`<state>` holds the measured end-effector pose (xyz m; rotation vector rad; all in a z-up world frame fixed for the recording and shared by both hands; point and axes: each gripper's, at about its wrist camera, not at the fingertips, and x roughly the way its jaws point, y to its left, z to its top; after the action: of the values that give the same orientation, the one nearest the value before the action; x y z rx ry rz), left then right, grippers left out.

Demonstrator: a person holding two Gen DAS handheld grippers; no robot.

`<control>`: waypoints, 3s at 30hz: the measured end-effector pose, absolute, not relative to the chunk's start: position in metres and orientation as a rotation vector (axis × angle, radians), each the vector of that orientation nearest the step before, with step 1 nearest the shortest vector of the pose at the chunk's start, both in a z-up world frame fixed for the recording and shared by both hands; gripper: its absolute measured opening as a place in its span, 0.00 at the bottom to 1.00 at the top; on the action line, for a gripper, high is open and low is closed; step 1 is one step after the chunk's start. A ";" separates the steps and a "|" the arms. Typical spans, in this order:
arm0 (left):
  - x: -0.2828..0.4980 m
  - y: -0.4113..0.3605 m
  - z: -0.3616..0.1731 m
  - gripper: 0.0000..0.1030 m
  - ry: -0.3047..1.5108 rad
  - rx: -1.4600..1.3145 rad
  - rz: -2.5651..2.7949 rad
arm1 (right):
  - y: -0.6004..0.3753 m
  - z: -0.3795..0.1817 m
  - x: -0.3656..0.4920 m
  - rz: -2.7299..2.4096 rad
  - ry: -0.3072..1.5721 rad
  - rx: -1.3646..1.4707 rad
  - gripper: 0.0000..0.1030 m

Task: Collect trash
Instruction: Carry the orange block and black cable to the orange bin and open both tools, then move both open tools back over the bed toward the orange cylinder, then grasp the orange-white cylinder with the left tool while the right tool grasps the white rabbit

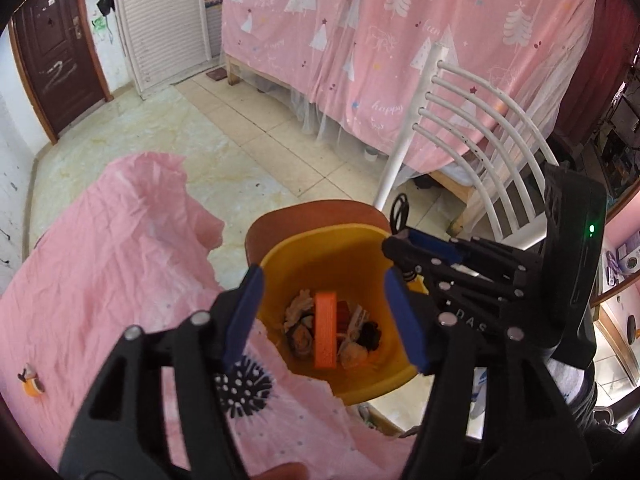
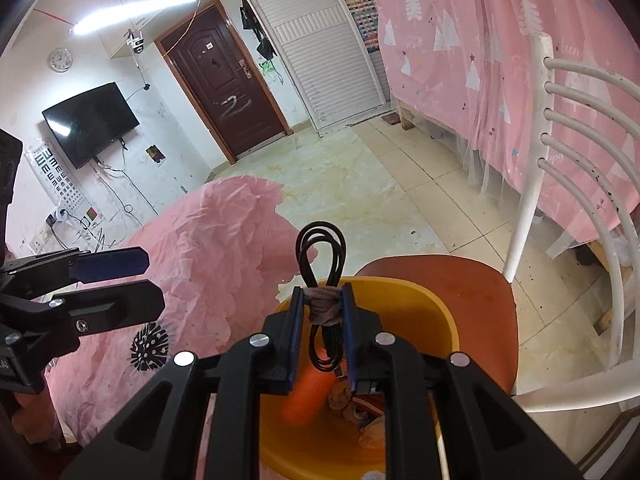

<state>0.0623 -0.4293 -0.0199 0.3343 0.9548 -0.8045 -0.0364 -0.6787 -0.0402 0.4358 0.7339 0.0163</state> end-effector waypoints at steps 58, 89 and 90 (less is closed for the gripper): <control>0.134 -0.130 -0.024 0.78 0.934 0.047 -0.432 | -0.438 0.027 0.084 0.218 0.775 0.154 0.63; 0.161 -0.085 -0.068 0.56 0.995 0.095 -0.344 | -0.375 0.003 0.120 0.304 0.866 0.104 0.64; 0.160 -0.084 -0.068 0.54 0.994 0.095 -0.345 | -0.374 0.003 0.120 0.308 0.866 0.102 0.64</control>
<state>0.1604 -0.0843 -0.0677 0.0948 0.9943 -0.3450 0.1200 -0.3737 0.0033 0.1022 0.8661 0.3080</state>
